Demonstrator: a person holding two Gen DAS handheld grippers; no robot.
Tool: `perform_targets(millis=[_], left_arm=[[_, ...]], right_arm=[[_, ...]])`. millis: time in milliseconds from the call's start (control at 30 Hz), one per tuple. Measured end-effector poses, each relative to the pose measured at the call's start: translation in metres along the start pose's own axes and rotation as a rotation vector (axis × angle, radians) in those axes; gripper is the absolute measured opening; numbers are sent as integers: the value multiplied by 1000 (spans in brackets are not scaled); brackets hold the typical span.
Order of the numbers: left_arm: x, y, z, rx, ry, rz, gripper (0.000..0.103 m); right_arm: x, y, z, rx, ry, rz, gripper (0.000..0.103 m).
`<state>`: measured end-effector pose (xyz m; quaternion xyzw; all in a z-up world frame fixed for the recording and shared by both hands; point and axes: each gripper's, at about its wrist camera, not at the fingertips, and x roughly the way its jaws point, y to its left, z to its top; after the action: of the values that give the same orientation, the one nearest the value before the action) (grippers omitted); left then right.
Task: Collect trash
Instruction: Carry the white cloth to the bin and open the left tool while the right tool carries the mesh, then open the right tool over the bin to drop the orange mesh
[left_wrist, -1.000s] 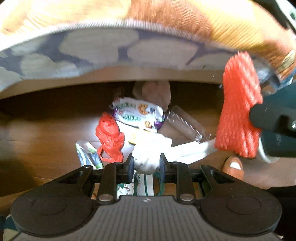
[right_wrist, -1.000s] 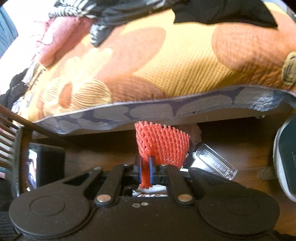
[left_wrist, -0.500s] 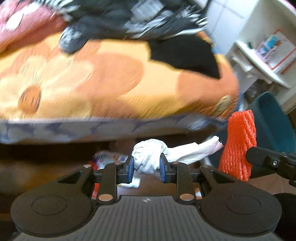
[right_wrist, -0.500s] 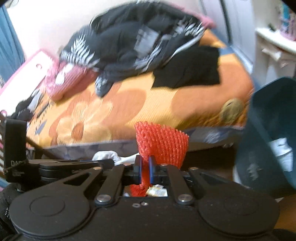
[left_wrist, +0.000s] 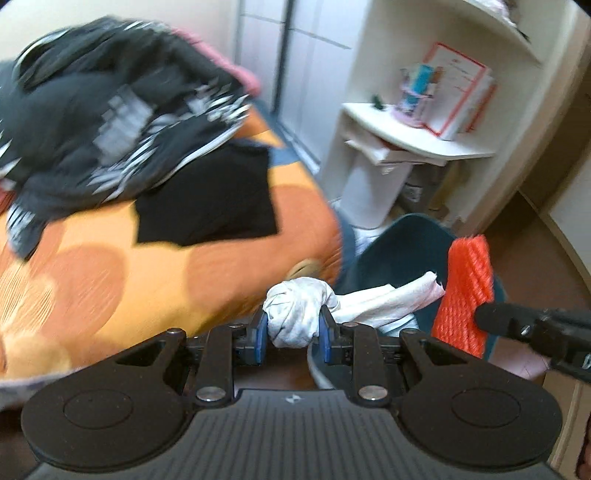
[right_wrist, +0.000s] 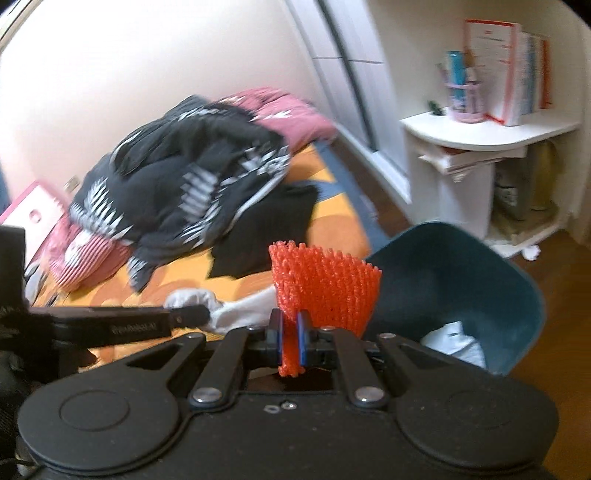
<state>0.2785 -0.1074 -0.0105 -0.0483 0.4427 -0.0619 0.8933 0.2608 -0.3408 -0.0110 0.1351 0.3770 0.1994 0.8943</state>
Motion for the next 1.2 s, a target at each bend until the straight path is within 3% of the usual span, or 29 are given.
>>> perform_targets(millis=[267,500,633,800,1133,1167,1200], left_arm=[[51,-77,29,117,41,-33,26],[108,-122,22,237,131,-20,26],[133,-134,13,287,184,-9,26],[154,-137,5,269,234,-24,26],[160,-128,-4,226,285,-64,31],[158,-127,-3,223,283,-69,37],[156,-126,-3,220,278,-73,54]], right_arm=[[14,-66,-6,123,25,-57,8],[33,-104,-22,186,78,-113,8],[44,-116,-33,204,116,-128,11],[47,-121,-40,232,133,-134,15],[47,-121,-46,255,145,-154,30],[46,-120,-45,253,142,-154,30],[43,-119,-45,249,137,-155,30]])
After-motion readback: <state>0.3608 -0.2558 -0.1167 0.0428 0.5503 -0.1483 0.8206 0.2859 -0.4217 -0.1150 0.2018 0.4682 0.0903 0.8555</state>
